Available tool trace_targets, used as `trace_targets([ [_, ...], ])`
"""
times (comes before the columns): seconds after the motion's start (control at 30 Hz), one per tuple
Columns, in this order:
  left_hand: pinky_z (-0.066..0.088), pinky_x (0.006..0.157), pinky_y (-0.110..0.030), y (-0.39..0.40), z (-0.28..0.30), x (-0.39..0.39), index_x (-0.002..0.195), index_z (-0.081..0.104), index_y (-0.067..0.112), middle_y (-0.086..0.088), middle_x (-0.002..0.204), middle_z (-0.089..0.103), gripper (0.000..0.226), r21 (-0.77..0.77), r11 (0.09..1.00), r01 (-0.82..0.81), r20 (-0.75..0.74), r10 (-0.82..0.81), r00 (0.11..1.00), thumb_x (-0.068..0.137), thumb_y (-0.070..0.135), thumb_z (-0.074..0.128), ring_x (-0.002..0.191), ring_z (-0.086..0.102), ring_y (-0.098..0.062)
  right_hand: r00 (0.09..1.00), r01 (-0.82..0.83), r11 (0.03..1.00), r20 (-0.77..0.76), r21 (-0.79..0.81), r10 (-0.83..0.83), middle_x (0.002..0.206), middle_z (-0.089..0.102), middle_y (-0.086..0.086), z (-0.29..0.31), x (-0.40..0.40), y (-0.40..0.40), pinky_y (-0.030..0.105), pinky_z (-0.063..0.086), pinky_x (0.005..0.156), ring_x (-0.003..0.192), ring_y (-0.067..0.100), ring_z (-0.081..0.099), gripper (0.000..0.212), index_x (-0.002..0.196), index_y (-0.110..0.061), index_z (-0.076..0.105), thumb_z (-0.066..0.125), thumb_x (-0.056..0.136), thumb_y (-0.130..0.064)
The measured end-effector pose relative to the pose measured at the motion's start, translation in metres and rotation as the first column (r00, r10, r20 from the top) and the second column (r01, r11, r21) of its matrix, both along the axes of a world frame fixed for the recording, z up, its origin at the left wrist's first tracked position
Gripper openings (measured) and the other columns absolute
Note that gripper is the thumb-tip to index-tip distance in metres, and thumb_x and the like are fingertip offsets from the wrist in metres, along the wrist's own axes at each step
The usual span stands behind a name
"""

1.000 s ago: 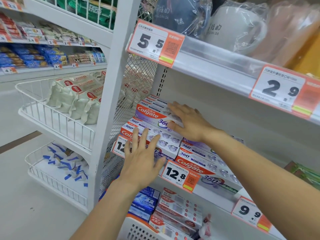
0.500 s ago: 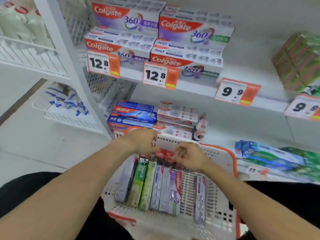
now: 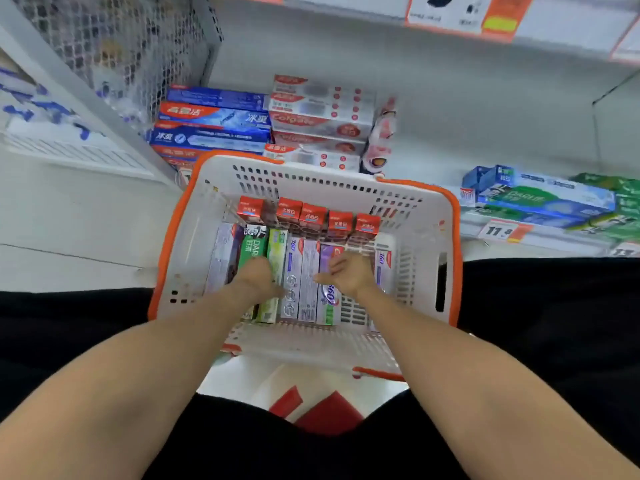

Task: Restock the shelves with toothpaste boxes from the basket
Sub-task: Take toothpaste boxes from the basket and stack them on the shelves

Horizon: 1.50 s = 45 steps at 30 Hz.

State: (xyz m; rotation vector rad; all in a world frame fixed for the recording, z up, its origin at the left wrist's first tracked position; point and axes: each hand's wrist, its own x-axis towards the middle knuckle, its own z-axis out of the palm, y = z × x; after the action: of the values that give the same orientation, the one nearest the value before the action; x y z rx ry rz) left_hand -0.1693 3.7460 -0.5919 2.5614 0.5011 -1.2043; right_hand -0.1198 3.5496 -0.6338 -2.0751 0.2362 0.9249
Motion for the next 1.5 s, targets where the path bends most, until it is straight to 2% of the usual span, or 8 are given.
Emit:
trace_targets([
  [0.13,0.043,0.063,-0.031,-0.005,-0.009,0.002,0.067,0.044,0.012,-0.002,0.069,0.049,0.057,0.039,0.999,-0.011,0.049,0.009,0.999,0.08,0.059,0.073,0.067,0.049,-0.018,0.994,0.089,0.995,-0.057,-0.039,-0.091,0.066,0.058,0.001,-0.017,-0.004,0.004,0.021,0.05,0.069,0.06,0.0,0.058,0.048,0.094,0.013,0.065,0.094,0.062,-0.009],
  [0.43,0.047,0.058,-0.029,0.004,-0.015,0.009,0.065,0.053,0.014,-0.001,0.064,0.056,0.044,-0.042,0.959,-0.279,0.114,0.282,0.953,0.072,0.041,0.086,0.059,0.055,-0.016,0.989,-0.146,0.953,-0.001,-0.267,0.151,0.069,0.056,0.0,-0.036,-0.003,0.029,0.03,0.04,0.059,0.064,0.016,0.053,0.056,0.073,-0.015,0.054,0.093,0.058,-0.052],
  [0.53,0.055,0.066,-0.029,0.021,-0.012,0.012,0.075,0.061,0.018,0.002,0.074,0.064,0.04,-0.175,0.932,-0.318,0.03,0.328,0.944,0.068,0.047,0.087,0.066,0.061,-0.012,0.98,-0.185,0.915,-0.003,-0.357,0.197,0.069,0.05,0.001,-0.034,-0.005,0.041,0.032,0.03,0.048,0.061,0.015,0.047,0.065,0.077,-0.012,0.048,0.09,0.058,-0.059],
  [0.73,0.06,0.073,-0.041,0.043,0.007,-0.003,0.089,0.057,0.014,-0.009,0.089,0.068,0.032,-0.298,0.84,-0.453,-0.038,0.464,0.885,0.074,0.018,0.085,0.071,0.064,-0.021,0.981,-0.187,0.916,-0.021,-0.354,0.192,0.097,0.058,0.008,-0.037,-0.009,0.047,0.029,0.04,0.066,0.096,0.025,0.061,0.08,0.116,0.001,0.051,0.091,0.065,-0.046],
  [1.07,0.061,0.082,-0.039,0.03,0.043,-0.02,0.095,0.065,0.007,-0.013,0.104,0.071,0.024,-0.324,0.781,-0.534,-0.094,0.535,0.839,0.079,0.014,0.081,0.095,0.07,-0.028,0.987,-0.157,0.922,-0.029,-0.354,0.157,0.082,0.061,0.004,-0.03,-0.017,0.025,0.03,0.058,0.07,0.077,0.018,0.064,0.047,0.079,-0.008,0.054,0.092,0.068,-0.035],
  [1.17,0.062,0.08,-0.037,0.028,0.048,-0.023,0.108,0.064,0.004,-0.012,0.109,0.07,0.04,-0.338,0.76,-0.555,-0.097,0.559,0.824,0.076,0.022,0.082,0.093,0.071,-0.025,0.99,-0.142,0.925,-0.041,-0.352,0.136,0.068,0.052,-0.001,-0.022,-0.017,0.007,0.025,0.047,0.05,0.059,0.009,0.051,0.048,0.07,-0.014,0.046,0.09,0.07,-0.035],
  [1.33,0.062,0.08,-0.038,0.015,0.059,-0.015,0.097,0.066,0.009,-0.007,0.097,0.068,0.02,-0.418,0.718,-0.557,-0.123,0.563,0.817,0.082,0.017,0.077,0.088,0.067,-0.018,0.939,0.003,1.0,-0.343,0.018,0.004,0.103,0.071,0.009,-0.002,0.006,-0.012,0.031,0.062,0.072,0.089,0.019,0.07,0.035,0.101,-0.006,0.066,0.085,0.076,-0.021],
  [1.5,0.06,0.088,-0.04,0.017,0.09,0.001,0.119,0.064,0.009,-0.009,0.108,0.073,0.034,-0.462,0.657,-0.596,-0.203,0.576,0.792,0.087,0.019,0.071,0.095,0.071,-0.025,0.763,0.05,0.863,-0.577,0.503,0.292,0.133,0.061,0.018,0.028,0.016,-0.013,0.034,0.058,0.089,0.116,0.029,0.062,0.036,0.124,-0.008,0.06,0.066,0.089,-0.006],
])
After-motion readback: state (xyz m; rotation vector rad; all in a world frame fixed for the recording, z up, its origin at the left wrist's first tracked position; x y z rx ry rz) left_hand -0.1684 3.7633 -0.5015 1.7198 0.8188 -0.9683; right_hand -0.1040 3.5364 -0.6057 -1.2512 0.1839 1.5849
